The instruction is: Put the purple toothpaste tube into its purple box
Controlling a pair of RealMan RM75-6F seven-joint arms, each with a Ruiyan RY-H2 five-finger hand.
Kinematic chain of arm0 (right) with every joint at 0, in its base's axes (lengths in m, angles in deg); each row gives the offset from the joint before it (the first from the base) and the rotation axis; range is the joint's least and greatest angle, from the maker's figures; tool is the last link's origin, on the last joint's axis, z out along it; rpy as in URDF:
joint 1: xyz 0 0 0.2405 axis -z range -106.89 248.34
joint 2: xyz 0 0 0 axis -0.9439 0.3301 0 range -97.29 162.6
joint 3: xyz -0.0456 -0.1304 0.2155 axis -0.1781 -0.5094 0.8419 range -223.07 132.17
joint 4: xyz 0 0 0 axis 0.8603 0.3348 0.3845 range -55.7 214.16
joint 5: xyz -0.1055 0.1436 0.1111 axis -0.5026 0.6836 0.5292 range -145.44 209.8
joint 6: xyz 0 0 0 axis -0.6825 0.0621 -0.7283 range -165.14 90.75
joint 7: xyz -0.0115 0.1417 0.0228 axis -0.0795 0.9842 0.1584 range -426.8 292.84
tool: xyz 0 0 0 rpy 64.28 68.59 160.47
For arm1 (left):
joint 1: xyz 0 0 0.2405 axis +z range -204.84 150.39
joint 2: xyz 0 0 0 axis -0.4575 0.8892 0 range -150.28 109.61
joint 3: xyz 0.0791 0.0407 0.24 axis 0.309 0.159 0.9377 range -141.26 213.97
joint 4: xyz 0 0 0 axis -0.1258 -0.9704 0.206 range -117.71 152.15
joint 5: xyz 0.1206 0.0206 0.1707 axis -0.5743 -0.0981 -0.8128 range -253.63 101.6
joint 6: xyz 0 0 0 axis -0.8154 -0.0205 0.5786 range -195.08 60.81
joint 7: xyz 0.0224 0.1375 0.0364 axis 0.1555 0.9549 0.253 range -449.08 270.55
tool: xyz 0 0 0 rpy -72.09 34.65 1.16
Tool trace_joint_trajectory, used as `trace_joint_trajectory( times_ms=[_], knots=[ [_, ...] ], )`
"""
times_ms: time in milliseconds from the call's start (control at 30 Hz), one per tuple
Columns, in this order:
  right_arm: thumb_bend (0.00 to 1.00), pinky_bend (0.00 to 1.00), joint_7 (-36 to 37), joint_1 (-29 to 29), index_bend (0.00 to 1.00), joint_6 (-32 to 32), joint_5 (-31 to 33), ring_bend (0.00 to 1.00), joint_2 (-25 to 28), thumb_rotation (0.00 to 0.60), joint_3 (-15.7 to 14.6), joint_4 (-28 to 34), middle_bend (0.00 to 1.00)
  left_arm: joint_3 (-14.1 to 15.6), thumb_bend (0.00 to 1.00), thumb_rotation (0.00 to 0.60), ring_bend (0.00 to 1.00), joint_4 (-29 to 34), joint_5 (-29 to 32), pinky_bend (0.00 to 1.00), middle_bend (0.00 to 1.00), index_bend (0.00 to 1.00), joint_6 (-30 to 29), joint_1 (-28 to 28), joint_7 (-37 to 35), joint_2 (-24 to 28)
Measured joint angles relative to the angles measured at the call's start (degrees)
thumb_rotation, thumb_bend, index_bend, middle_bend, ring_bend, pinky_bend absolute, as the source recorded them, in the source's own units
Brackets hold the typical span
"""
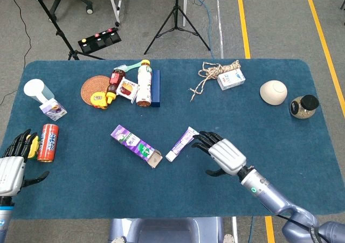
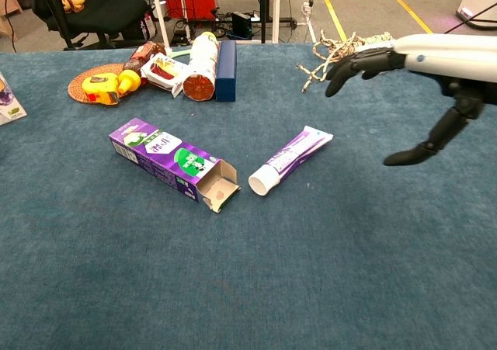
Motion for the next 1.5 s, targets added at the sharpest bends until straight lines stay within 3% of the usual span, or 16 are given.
trace_joint_trajectory(
  times_ms=[300, 567, 933, 1500],
  knots=[
    [0.40, 0.10, -6.14, -8.21, 0.22, -9.02, 12.49, 0.07, -7.01, 0.600, 3.85, -5.82, 0.12, -0.02, 0.09, 0.600, 0.00, -0.12, 0.26, 0.16, 0.00, 0.00, 0.33, -0.20, 0.89, -0.37],
    [0.47, 0.10, -15.55, -14.11, 0.22, -13.94, 23.38, 0.07, -11.95, 0.600, 4.59, -11.97, 0.13, -0.64, 0.09, 0.600, 0.00, -0.45, 2.80, 0.16, 0.00, 0.00, 2.02, -0.95, 3.07, -1.55],
    [0.49, 0.09, -34.51, -23.68, 0.22, -14.17, 40.30, 0.06, -17.66, 0.600, 0.82, -18.05, 0.13, -1.15, 0.09, 0.600, 0.00, -0.97, 4.71, 0.16, 0.00, 0.00, 3.50, -1.76, 4.29, -2.40],
    [0.67, 0.09, -43.44, -28.55, 0.28, -9.38, 49.63, 0.06, -18.61, 0.600, -4.21, -17.37, 0.13, -1.01, 0.09, 0.600, 0.00, -0.95, 4.69, 0.16, 0.00, 0.00, 3.39, -1.81, 3.95, -2.40]
  ],
)
